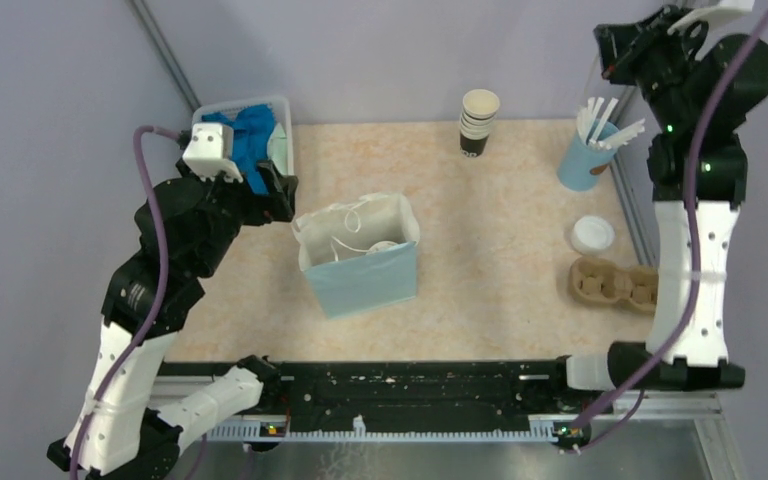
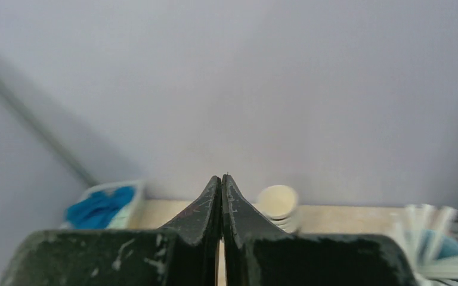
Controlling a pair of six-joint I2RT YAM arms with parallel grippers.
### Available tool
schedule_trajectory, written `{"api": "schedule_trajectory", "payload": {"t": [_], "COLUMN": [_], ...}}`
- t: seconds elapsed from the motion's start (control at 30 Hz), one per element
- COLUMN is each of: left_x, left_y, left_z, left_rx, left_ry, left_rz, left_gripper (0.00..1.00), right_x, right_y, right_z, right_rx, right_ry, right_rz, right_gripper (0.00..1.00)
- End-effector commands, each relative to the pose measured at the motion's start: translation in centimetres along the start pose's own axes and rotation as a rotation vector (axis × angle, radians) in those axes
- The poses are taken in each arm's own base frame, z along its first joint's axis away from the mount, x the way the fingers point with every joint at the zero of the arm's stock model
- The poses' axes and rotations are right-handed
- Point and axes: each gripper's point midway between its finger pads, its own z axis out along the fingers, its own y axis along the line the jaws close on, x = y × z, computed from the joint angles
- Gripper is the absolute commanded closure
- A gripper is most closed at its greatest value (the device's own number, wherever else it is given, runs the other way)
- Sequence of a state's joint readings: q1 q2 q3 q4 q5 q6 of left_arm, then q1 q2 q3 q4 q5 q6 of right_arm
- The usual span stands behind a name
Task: Pack the takeout coffee
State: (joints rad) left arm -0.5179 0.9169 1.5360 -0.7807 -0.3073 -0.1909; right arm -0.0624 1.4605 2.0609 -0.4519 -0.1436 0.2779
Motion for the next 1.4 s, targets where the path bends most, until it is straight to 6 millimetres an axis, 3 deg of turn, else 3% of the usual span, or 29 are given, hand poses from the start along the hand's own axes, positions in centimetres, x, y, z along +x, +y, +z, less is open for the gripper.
{"api": "schedule_trajectory", "payload": {"t": [0.0,0.1,0.23,0.4,0.57,1.0,1.23,1.3,1.37], "left_x": [-1.1,-1.0,-0.8,-0.9,-1.7,-2.5,-2.7,-2.7,-2.6], "left_y": [-1.0,-1.5,-2.4,-2.8,-2.4,-1.7,-1.8,-1.7,-1.6], "left_z": [-0.9,-1.2,-1.4,-1.6,-1.9,-2.2,-2.0,-2.1,-2.1], "left_rx": [0.058,0.087,0.133,0.152,0.135,0.103,0.107,0.102,0.099], "left_ry": [-0.053,-0.066,-0.052,-0.042,-0.057,-0.075,-0.077,-0.079,-0.079], "left_rz": [-0.08,-0.127,-0.156,-0.165,-0.161,-0.127,-0.114,-0.112,-0.11], "left_gripper": [0.02,0.02,0.02,0.02,0.02,0.01,0.02,0.02,0.02], "right_x": [2.3,2.2,2.2,4.9,7.9,16.7,23.5,24.9,25.0], "right_y": [10.1,15.5,20.1,26.5,30.6,34.7,35.9,35.7,35.6], "right_z": [-4.4,-7.5,-9.3,-10.7,-11.2,-13.5,-14.7,-15.1,-15.2], "right_rx": [-0.45,-0.638,-0.745,-0.896,-0.966,-0.991,-0.961,-0.95,-0.95], "right_ry": [0.113,0.131,0.194,0.291,0.366,0.584,0.721,0.757,0.756], "right_rz": [0.287,0.443,0.531,0.622,0.647,0.729,0.706,0.694,0.664], "right_gripper": [1.0,1.0,1.0,1.0,1.0,1.0,1.0,0.91,0.78]}}
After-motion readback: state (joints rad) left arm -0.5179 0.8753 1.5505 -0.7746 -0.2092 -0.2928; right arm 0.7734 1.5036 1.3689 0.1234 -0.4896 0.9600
